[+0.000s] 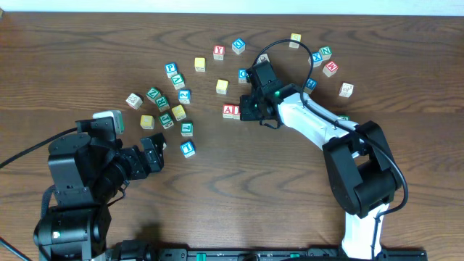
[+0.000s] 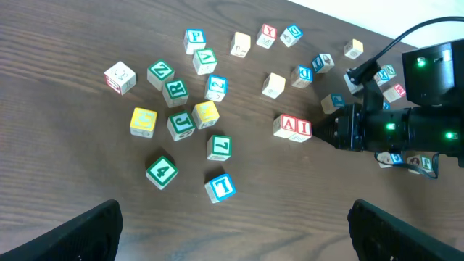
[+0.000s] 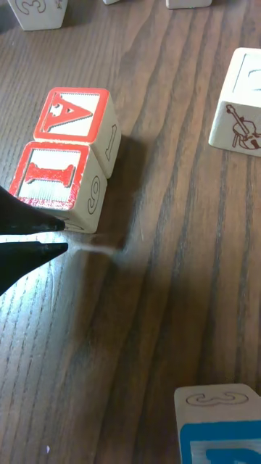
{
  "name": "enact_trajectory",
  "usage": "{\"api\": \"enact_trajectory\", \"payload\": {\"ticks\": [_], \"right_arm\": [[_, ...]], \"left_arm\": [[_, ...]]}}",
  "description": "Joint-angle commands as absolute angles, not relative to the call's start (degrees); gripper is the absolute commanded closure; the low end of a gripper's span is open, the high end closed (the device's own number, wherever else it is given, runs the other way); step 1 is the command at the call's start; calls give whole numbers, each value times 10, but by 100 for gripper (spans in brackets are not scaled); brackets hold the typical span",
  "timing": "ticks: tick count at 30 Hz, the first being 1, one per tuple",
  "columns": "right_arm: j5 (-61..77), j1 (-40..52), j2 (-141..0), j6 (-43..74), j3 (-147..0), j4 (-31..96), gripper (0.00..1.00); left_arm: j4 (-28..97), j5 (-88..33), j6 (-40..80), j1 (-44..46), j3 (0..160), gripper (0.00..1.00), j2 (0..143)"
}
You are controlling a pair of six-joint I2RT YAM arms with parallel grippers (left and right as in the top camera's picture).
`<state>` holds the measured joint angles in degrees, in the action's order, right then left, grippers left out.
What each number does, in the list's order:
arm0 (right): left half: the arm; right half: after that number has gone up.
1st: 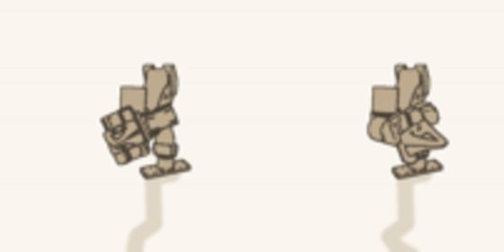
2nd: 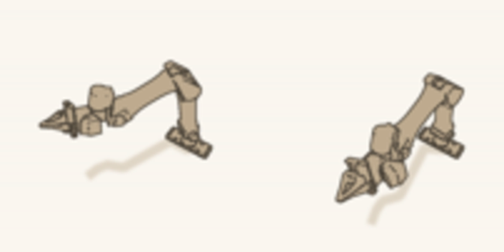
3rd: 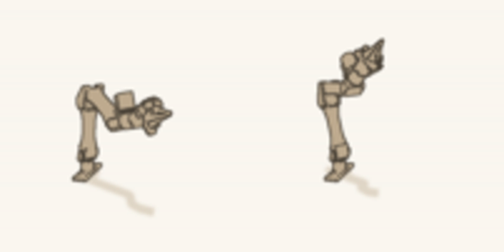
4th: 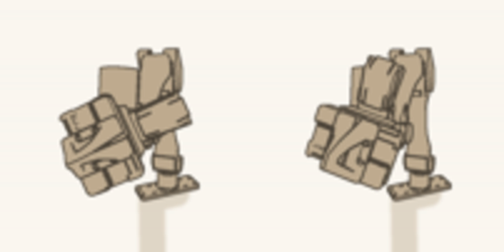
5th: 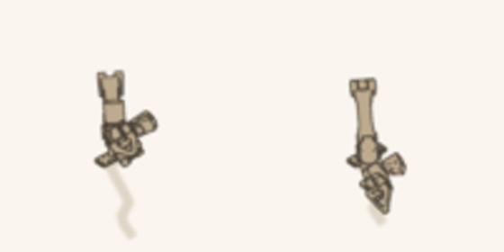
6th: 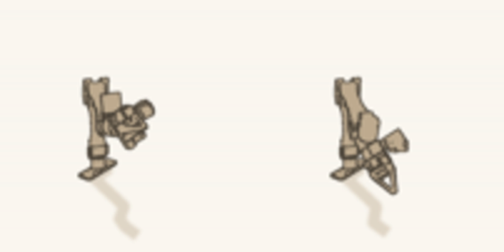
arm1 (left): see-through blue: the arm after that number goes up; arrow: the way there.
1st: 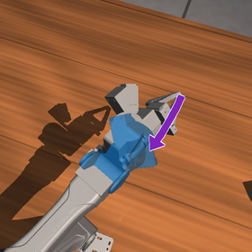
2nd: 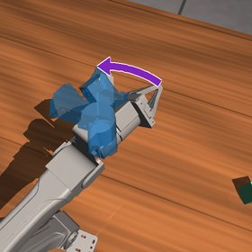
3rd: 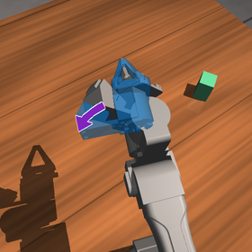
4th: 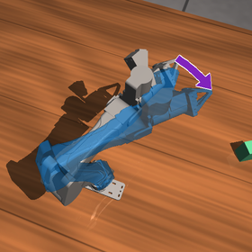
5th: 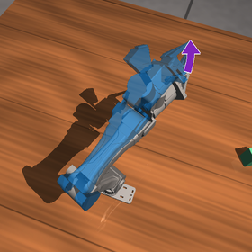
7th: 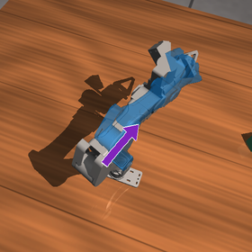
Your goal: Spell out AI2
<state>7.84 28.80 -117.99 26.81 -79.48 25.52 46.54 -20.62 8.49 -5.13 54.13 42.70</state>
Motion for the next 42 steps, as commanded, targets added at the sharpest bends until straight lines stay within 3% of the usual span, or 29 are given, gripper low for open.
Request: {"api": "enact_trajectory", "payload": {"ticks": [1,42], "right_arm": [[67,289,-1164,278,-801,255,99],[70,297,-1164,261,-801,240,99]], "left_arm": [[467,-201,73,-51,549,2,427],[467,-201,73,-51,549,2,427]]}}
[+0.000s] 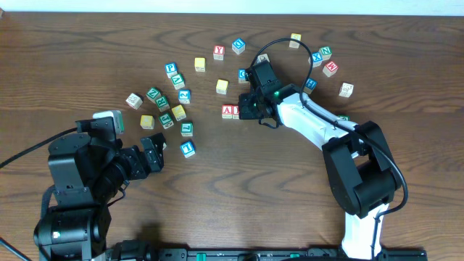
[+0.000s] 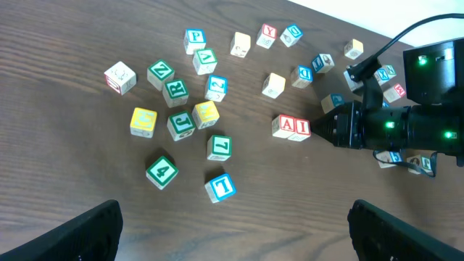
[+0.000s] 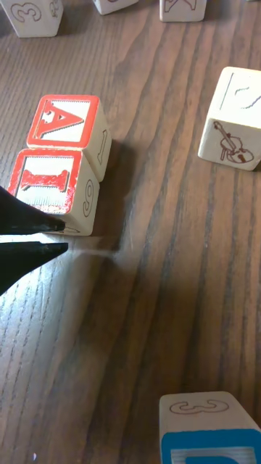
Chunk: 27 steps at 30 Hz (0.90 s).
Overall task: Spell out AI2
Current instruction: 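Move the right gripper up and right, clear of the 'AI' blocks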
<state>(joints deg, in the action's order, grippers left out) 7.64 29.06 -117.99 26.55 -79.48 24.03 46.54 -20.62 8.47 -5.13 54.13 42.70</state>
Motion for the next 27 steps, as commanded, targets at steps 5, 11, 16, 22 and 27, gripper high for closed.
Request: {"api": "enact_trajectory", "payload": {"ticks": [5,11,16,22,27], "right_arm": [[70,298,-1164,261,-801,240,99],[53,293,-1161,263,-801,240,99],[53,259,-1114,260,-803,250,98],[62,207,-1044,224,-802,298,82],[82,180,-1028,220,-802,340,66]], "left_arm": [[467,-201,73,-51,549,2,427],[467,-201,73,-51,549,2,427],[467,-201,73,-51,549,2,427],[467,-201,73,-51,549,2,427],[467,-201,73,-51,549,2,427]]}}
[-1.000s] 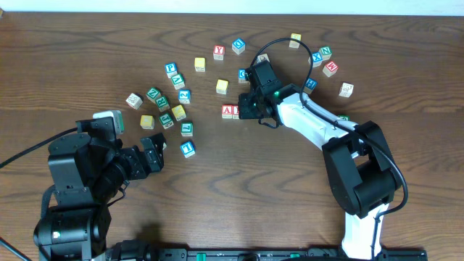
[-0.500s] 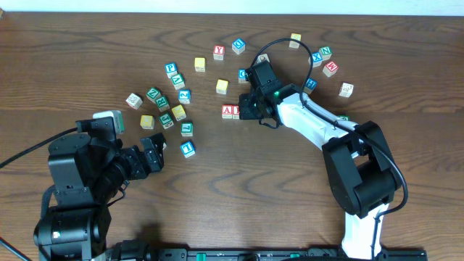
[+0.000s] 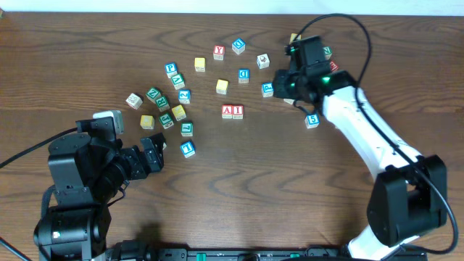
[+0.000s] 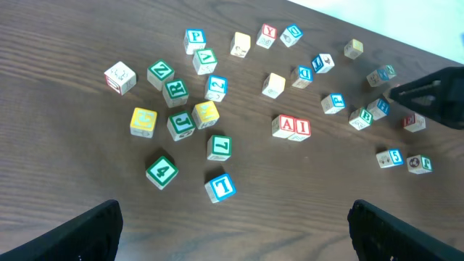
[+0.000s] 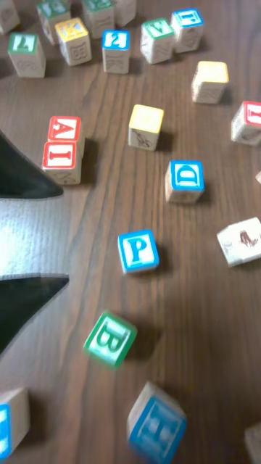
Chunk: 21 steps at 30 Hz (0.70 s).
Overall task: Spell out AI2
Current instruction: 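Move the right gripper up and right, clear of the 'AI' blocks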
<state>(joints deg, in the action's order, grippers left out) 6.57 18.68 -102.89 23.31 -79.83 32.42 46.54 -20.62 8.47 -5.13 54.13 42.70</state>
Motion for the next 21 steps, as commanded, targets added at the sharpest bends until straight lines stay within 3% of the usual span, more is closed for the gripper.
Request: {"api": "enact_trajectory", "payload": {"ticks": [1,7,14,21], "right_arm": [[91,175,-1028,220,-802,348,65],[159,149,-1012,190,-802,379,63],[160,126,-964,149,-802,406,55],[151,107,-927,140,-802,427,55]], "left_arm": [[467,-201,73,-51,549,2,427],[460,-184,74,-51,549,2,427],[449,-184,75,-51,549,2,427],[436,-184,75,-51,549,2,427]]}}
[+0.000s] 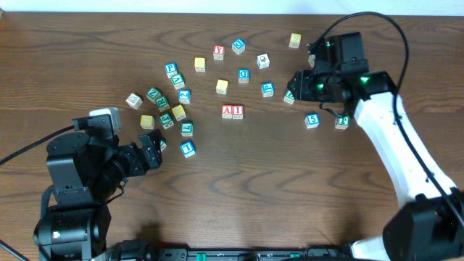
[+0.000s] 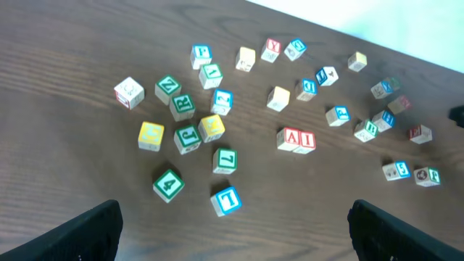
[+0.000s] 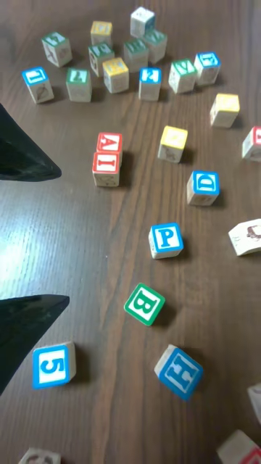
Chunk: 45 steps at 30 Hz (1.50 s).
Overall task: Spell out AI2
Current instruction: 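Move the right gripper up and right, clear of the 'AI' blocks, then move the left gripper over the blue '2' block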
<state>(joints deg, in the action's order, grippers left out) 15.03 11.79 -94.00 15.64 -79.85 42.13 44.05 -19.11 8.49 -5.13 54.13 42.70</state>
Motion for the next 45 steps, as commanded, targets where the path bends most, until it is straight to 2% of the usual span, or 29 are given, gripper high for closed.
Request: {"api": "enact_trajectory", "payload": {"ticks": [1,6,14,22,25,31,34,36,45], "right_arm": [[151,105,-924,140,-802,430,54],[150,98,-917,136,-802,437,54],[149,98,-917,136,-802,445,52],[150,98,-917,136,-802,460,52],[150,98,-917,136,-802,461,51],[149,98,-917,127,-802,459,50],[149,98,-917,127,-802,461,50],[150,98,-917,127,-802,461,49],[150,98,-917,126,-802,462,47]], "left_arm": [[436,-184,76,-51,549,2,427],[389,-233,77,-51,550,1,439],[368,-251,88,-14,648,14,625],[433,-154,101,55,773,29,827],[442,-100,141,73,774,29,870],[429,-64,143,100,774,28,946],[407,-39,143,112,774,27,979],[390,-28,143,117,774,23,997],[313,7,143,119,774,23,1070]]}}
